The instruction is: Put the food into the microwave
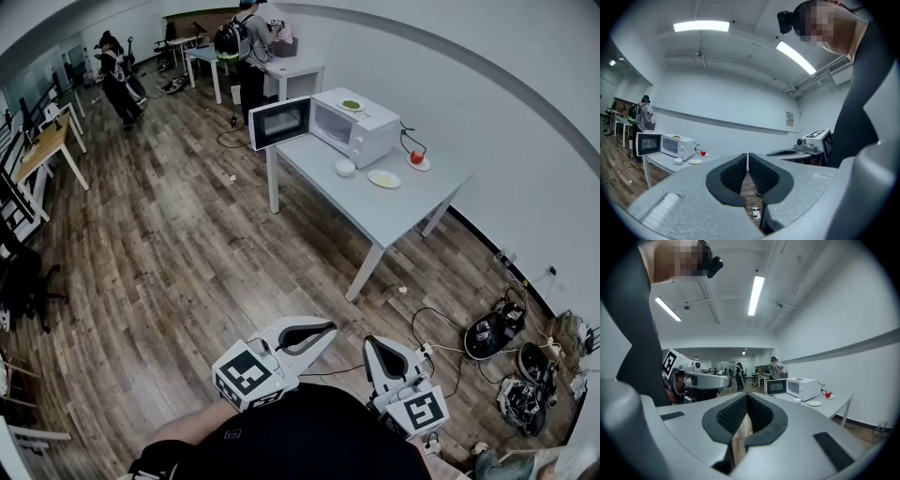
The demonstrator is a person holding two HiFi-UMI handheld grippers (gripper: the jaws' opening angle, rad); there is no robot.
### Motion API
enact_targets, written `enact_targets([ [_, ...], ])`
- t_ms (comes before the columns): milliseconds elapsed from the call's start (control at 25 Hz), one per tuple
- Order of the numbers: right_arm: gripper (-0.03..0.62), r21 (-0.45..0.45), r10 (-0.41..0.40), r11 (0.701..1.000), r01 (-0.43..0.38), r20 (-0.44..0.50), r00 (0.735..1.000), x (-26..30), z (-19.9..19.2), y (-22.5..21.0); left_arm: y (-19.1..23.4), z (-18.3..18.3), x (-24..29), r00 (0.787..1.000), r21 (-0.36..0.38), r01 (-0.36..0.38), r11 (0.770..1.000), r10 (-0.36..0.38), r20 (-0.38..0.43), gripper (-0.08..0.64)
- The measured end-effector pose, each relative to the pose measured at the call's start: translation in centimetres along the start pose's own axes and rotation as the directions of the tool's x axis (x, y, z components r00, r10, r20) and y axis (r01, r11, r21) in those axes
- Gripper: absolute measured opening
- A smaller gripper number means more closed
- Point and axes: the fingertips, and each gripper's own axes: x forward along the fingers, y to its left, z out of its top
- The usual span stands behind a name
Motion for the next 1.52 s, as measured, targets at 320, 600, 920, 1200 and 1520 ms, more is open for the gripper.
enact_targets([
  [320,0.014,0.001,0.007,1.0,-0.007,0.002,1.0,0.1,-0.1,0.5,0.1,-0.2,-0.5,1.0,0.001,-0.006,1.0,0.006,0.002,0.021],
  [600,0.015,0.038,0.01,0.999,-0.011,0.034,0.999,1.9,0.3,0.6,2.0,0.3,-0.8,1.0,0.016,0.006,1.0,-0.006,-0.002,0.021],
  [920,0.015,0.065,0.0,0.998,-0.003,0.037,0.999,6.7,0.4,1.5,6.2,0.0,-3.1,1.0,0.022,-0.002,1.0,0.002,-0.007,0.021],
  [1200,0.015,0.099,0.037,0.994,-0.036,-0.013,0.999,10.4,-0.7,1.8,9.6,-1.5,-4.1,0.999,-0.034,-0.038,0.999,0.037,-0.027,0.021],
  [1520,0.015,0.124,0.12,0.985,-0.116,-0.021,0.993,14.4,-1.4,-2.2,13.7,-1.9,-0.4,0.994,-0.049,-0.093,0.994,0.09,-0.055,0.021],
])
